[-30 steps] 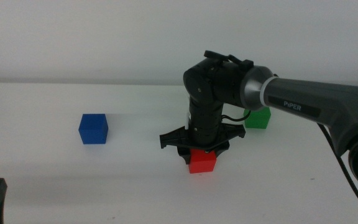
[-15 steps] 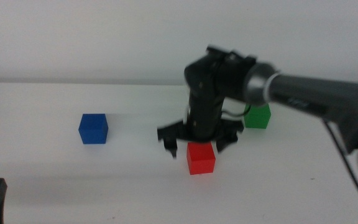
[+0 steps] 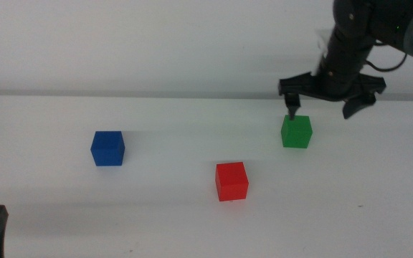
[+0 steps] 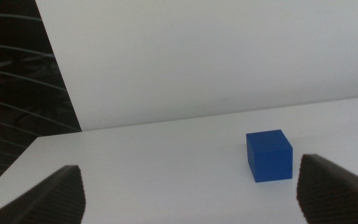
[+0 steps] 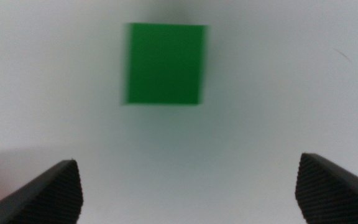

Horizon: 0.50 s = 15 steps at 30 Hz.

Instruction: Stack red cubes first, then green, then blue cubes in a specific spot.

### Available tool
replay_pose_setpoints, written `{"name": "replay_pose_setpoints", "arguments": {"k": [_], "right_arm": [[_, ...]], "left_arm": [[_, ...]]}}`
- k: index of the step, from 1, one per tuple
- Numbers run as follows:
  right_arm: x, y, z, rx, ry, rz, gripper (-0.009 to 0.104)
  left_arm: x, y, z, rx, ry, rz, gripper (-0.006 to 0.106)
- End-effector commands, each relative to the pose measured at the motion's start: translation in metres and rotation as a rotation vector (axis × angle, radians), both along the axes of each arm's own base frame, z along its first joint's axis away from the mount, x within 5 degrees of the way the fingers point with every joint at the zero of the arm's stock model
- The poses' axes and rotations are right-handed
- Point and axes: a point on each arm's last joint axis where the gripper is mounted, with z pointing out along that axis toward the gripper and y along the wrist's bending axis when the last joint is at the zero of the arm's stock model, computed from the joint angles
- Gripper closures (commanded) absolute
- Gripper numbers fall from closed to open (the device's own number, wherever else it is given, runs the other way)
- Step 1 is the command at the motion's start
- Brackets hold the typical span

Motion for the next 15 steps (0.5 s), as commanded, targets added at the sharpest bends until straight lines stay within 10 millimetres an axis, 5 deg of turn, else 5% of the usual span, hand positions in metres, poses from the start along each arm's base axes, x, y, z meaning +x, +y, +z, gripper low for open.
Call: {"name": "replay_pose_setpoints", "arguments": {"k": [1,15], "right_arm": [[0.010,-0.011,-0.014,0.019,0.013,-0.020,0.005],[0.054,-0.004,-0.051,0.065,-0.013,-0.046,0.009]], "left_arm": [[-0.001,0.000,-0.010,-0.003,-0.017,-0.003,0.009],[-0.001,0.000,-0.010,-0.003,-0.017,-0.003,0.009]]}}
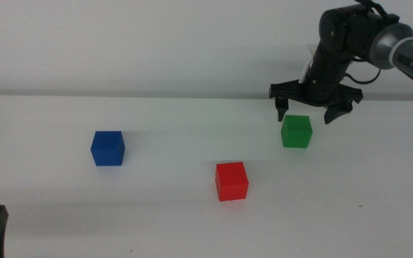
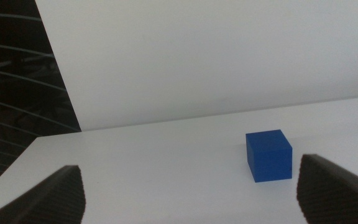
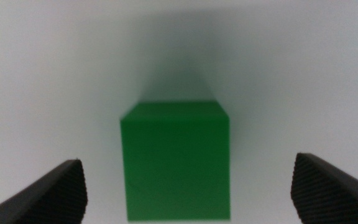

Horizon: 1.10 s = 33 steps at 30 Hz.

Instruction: Stack red cubes first, then green, then blue cubes in a specific spot.

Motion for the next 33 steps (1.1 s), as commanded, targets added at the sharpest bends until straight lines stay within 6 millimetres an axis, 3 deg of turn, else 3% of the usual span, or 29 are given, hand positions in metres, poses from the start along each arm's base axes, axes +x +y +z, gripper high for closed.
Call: {"name": "replay_pose_setpoints", "arguments": {"k": [1,12,19,24,27,30,33], "right_arm": [[0.005,0.000,0.001,0.005,-0.030,-0.003,0.009],[0.007,0.005,-0.014,0.005,-0.020,0.003,0.009],[0.009,0.006,-0.034,-0.006,0.014,0.015,0.012],[0.012,0.007,-0.043,-0.004,0.010,0.017,0.029],[0.013,0.007,-0.042,-0.002,-0.010,0.019,0.055],[0.010,0.012,-0.023,0.007,-0.044,0.031,0.072],[-0.007,0.029,0.024,0.005,-0.090,0.049,0.072]], "left_arm": [[-0.001,0.000,-0.010,-0.003,-0.017,-0.003,0.009],[-0.001,0.000,-0.010,-0.003,-0.017,-0.003,0.009],[-0.001,0.000,-0.010,-0.003,-0.017,-0.003,0.009],[-0.001,0.000,-0.010,-0.003,-0.017,-0.003,0.009],[-0.001,0.000,-0.010,-0.003,-0.017,-0.003,0.009],[-0.001,0.000,-0.010,-0.003,-0.017,-0.003,0.009],[-0.001,0.000,-0.010,-0.003,-0.017,-0.003,0.009]]}}
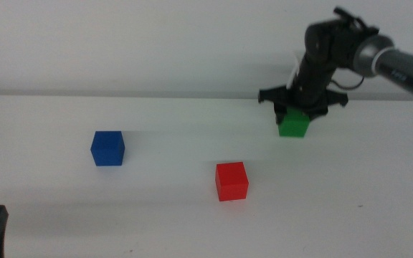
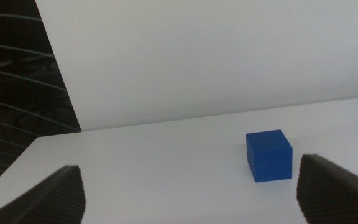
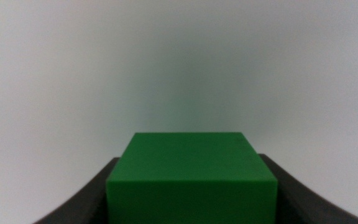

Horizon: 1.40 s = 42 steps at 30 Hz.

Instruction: Stack red cubes first, then green, then blue cubes in a specific spot.

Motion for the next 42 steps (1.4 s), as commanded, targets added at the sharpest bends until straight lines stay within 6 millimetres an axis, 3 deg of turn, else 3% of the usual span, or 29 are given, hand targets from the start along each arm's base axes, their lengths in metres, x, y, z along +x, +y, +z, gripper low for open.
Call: {"name": "replay_pose_setpoints", "arguments": {"k": [1,4,6,11,15,20,29,42], "right_arm": [[-0.021,0.019,0.051,-0.014,-0.054,0.024,0.072],[-0.055,0.050,0.076,-0.028,-0.071,0.049,0.072],[-0.078,0.077,0.080,-0.013,-0.087,0.089,0.072],[-0.109,0.123,0.068,-0.001,-0.057,0.115,0.072],[-0.122,0.142,0.057,-0.016,-0.022,0.119,0.072],[-0.130,0.149,0.051,-0.049,-0.015,0.127,0.072],[-0.136,0.144,0.037,-0.081,0.039,0.117,0.072],[-0.128,0.140,0.037,-0.075,0.010,0.167,0.072]], "left_arm": [[-0.001,0.000,-0.010,-0.003,-0.017,-0.003,0.009],[-0.001,0.000,-0.010,-0.003,-0.017,-0.003,0.009],[-0.001,0.000,-0.010,-0.003,-0.017,-0.003,0.009],[-0.001,0.000,-0.010,-0.003,-0.017,-0.003,0.009],[-0.001,0.000,-0.010,-0.003,-0.017,-0.003,0.009],[-0.001,0.000,-0.010,-0.003,-0.017,-0.003,0.009],[-0.001,0.000,-0.010,-0.003,-0.017,-0.003,0.009],[-0.001,0.000,-0.010,-0.003,-0.017,-0.003,0.009]]}}
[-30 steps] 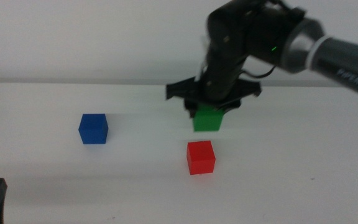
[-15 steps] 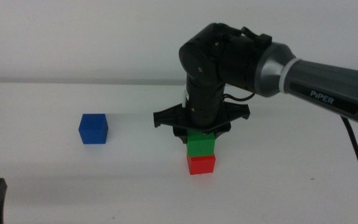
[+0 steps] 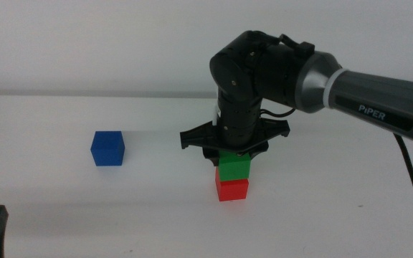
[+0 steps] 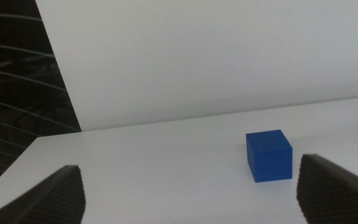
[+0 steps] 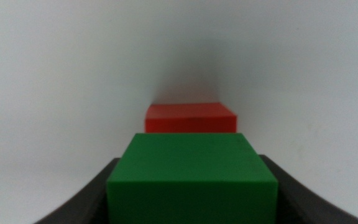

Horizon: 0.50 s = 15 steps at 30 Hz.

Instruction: Stack red cubes first, then green, then blue cubes in a specific spot.

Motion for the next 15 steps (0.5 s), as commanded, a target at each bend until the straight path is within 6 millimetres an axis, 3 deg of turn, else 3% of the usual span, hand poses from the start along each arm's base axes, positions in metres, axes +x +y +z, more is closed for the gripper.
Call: {"name": "replay_pose_setpoints", "arguments": {"k": [1,15], "right_arm": [[0.0048,-0.0047,0.0003,-0.013,-0.020,0.009,0.072],[0.0087,-0.0037,-0.0093,0.005,-0.004,-0.002,0.072]], "left_arm": [[-0.0013,-0.0003,-0.0103,-0.003,-0.017,-0.003,0.009],[-0.0013,-0.0003,-0.0103,-0.003,-0.017,-0.003,0.009]]}}
